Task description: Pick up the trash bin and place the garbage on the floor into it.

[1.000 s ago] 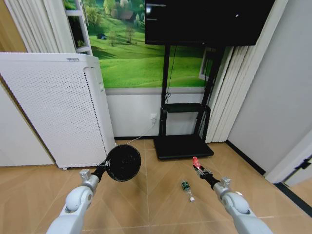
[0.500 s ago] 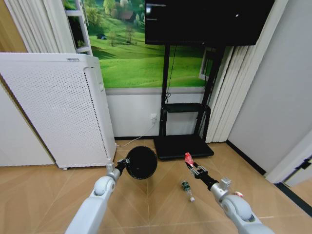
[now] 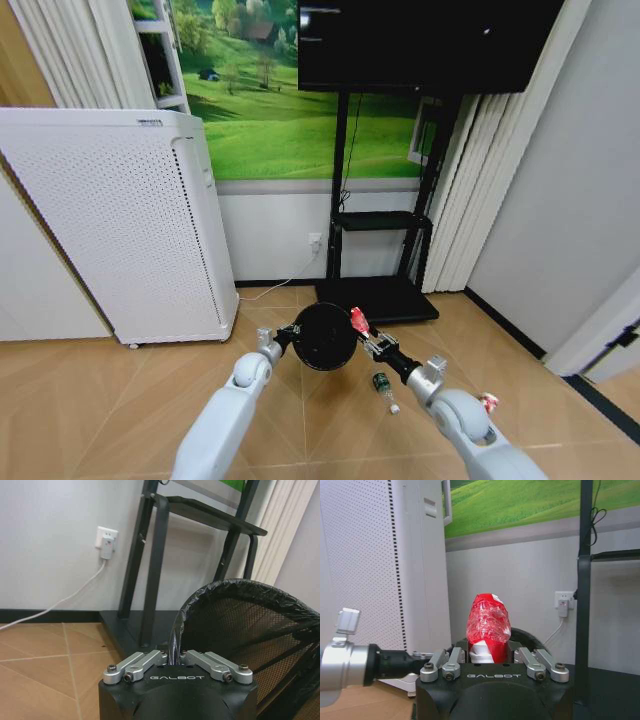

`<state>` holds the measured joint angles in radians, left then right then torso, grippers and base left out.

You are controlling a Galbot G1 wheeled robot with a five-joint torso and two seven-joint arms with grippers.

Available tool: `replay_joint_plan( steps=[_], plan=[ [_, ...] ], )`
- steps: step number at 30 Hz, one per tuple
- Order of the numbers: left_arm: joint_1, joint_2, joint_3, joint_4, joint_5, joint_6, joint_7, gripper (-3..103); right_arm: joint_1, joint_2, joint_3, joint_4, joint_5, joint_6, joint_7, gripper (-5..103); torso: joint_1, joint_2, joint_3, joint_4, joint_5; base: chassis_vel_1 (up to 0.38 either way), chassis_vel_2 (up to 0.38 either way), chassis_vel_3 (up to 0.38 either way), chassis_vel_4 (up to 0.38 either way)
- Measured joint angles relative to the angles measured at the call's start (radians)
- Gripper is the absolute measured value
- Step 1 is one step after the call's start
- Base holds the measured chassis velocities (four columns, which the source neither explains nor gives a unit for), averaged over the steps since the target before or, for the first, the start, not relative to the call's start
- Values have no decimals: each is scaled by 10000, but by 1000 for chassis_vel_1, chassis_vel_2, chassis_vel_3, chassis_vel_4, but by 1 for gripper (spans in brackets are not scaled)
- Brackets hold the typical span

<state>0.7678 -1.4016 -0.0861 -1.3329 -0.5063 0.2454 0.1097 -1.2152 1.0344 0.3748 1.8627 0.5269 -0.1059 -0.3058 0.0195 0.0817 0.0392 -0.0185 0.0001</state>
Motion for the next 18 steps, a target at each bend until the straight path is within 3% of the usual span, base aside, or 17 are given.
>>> replay_joint_plan(
  steps=[10,18],
  plan=[
    [-243,-464,275,230,12,-2,-9,3,486,271,-952,-433,-465,-205,67,35,0,0,0,-1,0,0,0,0,0],
    [-63,-231,284,-145,-47,26,-23,3,692,486,-893,-717,-550,-245,141,59,0,0,-1,1,-1,0,0,0,0]
  ],
)
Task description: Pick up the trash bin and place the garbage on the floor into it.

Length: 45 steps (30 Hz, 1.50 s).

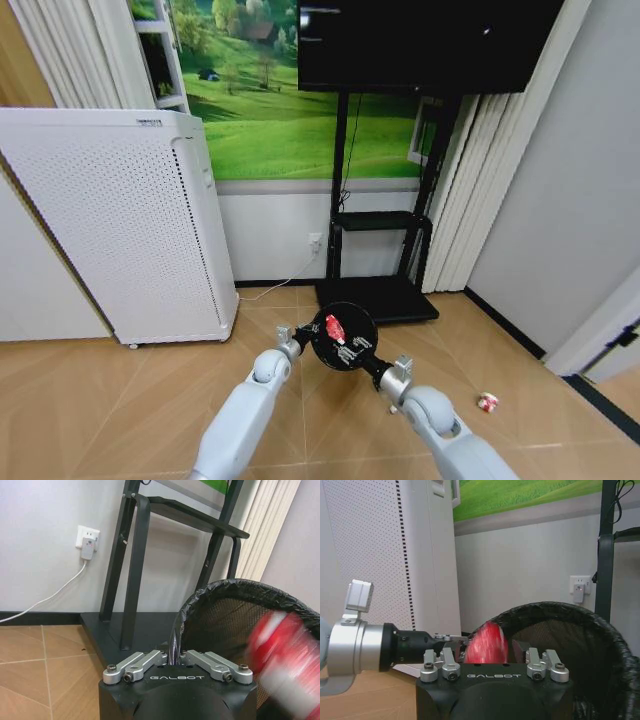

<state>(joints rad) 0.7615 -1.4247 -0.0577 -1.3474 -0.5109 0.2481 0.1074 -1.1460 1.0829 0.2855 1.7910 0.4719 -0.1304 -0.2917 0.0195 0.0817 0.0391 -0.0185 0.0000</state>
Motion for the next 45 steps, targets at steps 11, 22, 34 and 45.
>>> replay_joint_plan(
  steps=[11,22,34,45],
  plan=[
    [204,211,-135,-369,-14,15,-37,3,-37,309,709,332,143,-4,456,99,0,0,0,-3,-2,0,0,0,0],
    [1278,895,-944,-1803,93,116,-219,3,-321,1670,2233,895,260,-445,2098,100,-1,0,0,-3,-1,0,0,0,0],
    [2048,1414,-1592,-2550,202,125,-189,3,-236,1819,2410,429,-81,-848,2122,100,-2,1,-1,0,0,0,0,0,0],
    [2453,1730,-2089,-3001,95,150,-87,3,255,1891,2174,-333,-219,-945,1857,100,-2,0,0,-4,1,-74,-81,69,70]
  ],
)
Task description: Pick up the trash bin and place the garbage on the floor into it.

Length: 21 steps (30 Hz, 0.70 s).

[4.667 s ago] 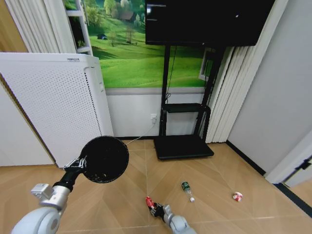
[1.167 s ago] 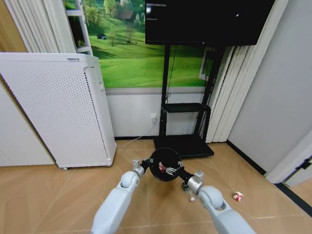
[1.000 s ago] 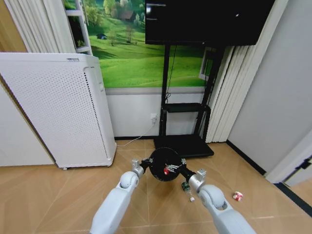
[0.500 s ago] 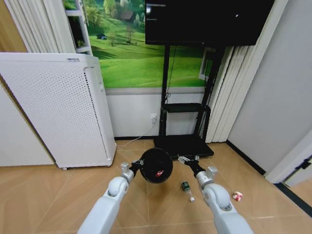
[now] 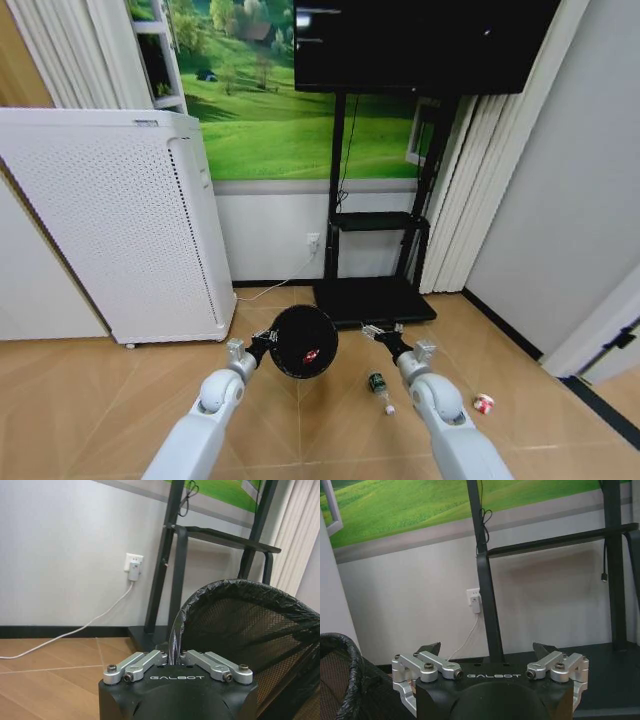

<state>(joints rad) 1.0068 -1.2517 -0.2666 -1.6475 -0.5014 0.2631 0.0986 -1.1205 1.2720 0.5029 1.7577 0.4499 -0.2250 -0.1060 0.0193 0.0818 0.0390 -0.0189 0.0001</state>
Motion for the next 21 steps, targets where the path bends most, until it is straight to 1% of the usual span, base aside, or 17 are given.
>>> replay_joint_plan(
  steps=[21],
  plan=[
    [42,-46,9,-44,-66,38,8,3,79,-128,-52,-244,91,114,-29,100,0,0,0,3,0,-109,-107,108,107]
  ],
)
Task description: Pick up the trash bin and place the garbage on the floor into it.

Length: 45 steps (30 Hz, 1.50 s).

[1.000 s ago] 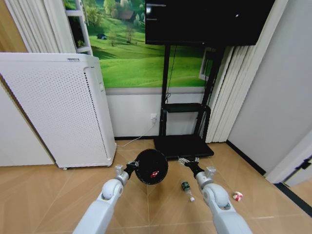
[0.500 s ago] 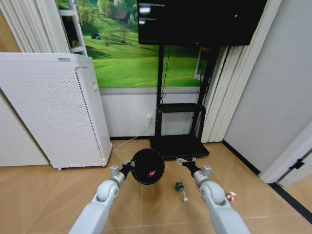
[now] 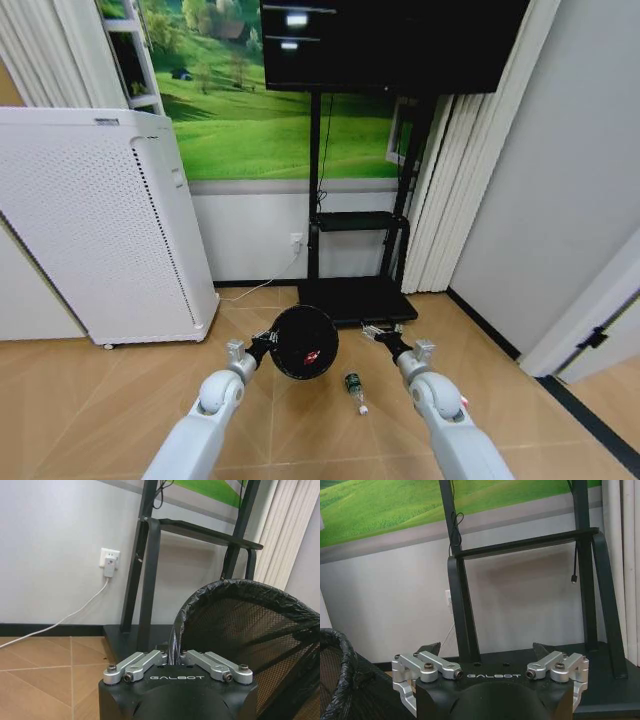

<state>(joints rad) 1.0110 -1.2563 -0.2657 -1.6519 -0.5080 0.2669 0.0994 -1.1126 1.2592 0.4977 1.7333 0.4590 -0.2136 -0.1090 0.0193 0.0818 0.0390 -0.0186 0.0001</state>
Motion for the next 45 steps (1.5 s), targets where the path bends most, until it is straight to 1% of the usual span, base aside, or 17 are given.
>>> replay_joint_plan(
  steps=[4,8,13,15,16,19,20,21,22,25,27,28,31,34,35,36,45],
  plan=[
    [18,-31,-2,-10,-4,1,-3,3,6,-4,-49,-53,2,137,0,100,1,0,0,1,-1,-107,-110,130,101],
    [75,-84,-38,-93,-5,2,-17,3,-50,-1,-94,-153,-48,319,-7,100,1,0,1,-3,0,-85,-77,86,85],
    [284,-52,-333,-448,36,12,-41,3,-52,101,-123,-653,-45,326,316,100,0,0,1,-2,-2,-13,-22,7,16],
    [598,41,-834,-927,119,16,-22,3,48,168,-116,-1172,34,325,661,100,0,0,0,4,-2,0,0,0,0],
    [598,41,-834,-927,119,16,-22,3,48,168,-116,-1172,34,325,661,100,0,0,0,4,-2,0,0,0,0],
    [1026,119,-1677,-1472,33,47,68,3,68,189,-152,-1786,-66,288,752,100,1,0,0,5,-3,0,0,0,0],
    [1026,119,-1677,-1472,33,47,68,3,68,189,-152,-1786,-66,288,752,100,1,0,0,5,-3,0,0,0,0],
    [1100,157,-1841,-1556,-9,51,87,3,51,191,-185,-1928,-127,284,713,100,0,0,0,5,-3,0,0,0,0],
    [1215,290,-2185,-1721,-138,64,136,3,-13,227,-288,-2289,-419,296,517,100,0,0,0,0,-3,0,0,0,0],
    [1243,379,-2330,-1786,-209,67,147,3,-57,254,-371,-2469,-547,298,380,100,0,0,0,-1,-2,0,0,0,0],
    [1240,614,-2542,-1936,-391,93,146,3,-97,315,-701,-3006,-708,320,28,100,0,0,0,0,-3,0,0,0,0],
    [1240,614,-2542,-1936,-391,93,146,3,-97,315,-701,-3006,-708,320,28,100,0,0,0,0,-3,0,0,0,0],
    [1106,868,-2606,-2197,-639,174,87,3,266,338,-1516,-4177,-1178,464,-570,100,0,0,0,2,-2,0,0,0,0],
    [1065,926,-2608,-2271,-699,203,63,3,463,369,-1769,-4675,-1411,534,-670,100,0,0,0,1,-4,0,0,0,0],
    [1041,961,-2608,-2335,-738,226,51,3,677,421,-2008,-5173,-1626,582,-732,100,1,0,1,0,2,0,0,0,0],
    [1024,974,-2609,-2393,-762,239,45,3,879,488,-2180,-5581,-1749,590,-741,100,0,0,1,0,-3,0,0,0,0],
    [982,939,-2622,-2474,-767,251,50,3,1423,780,-2471,-6755,-2284,640,-747,100,0,0,1,0,-4,0,0,0,0]
  ],
)
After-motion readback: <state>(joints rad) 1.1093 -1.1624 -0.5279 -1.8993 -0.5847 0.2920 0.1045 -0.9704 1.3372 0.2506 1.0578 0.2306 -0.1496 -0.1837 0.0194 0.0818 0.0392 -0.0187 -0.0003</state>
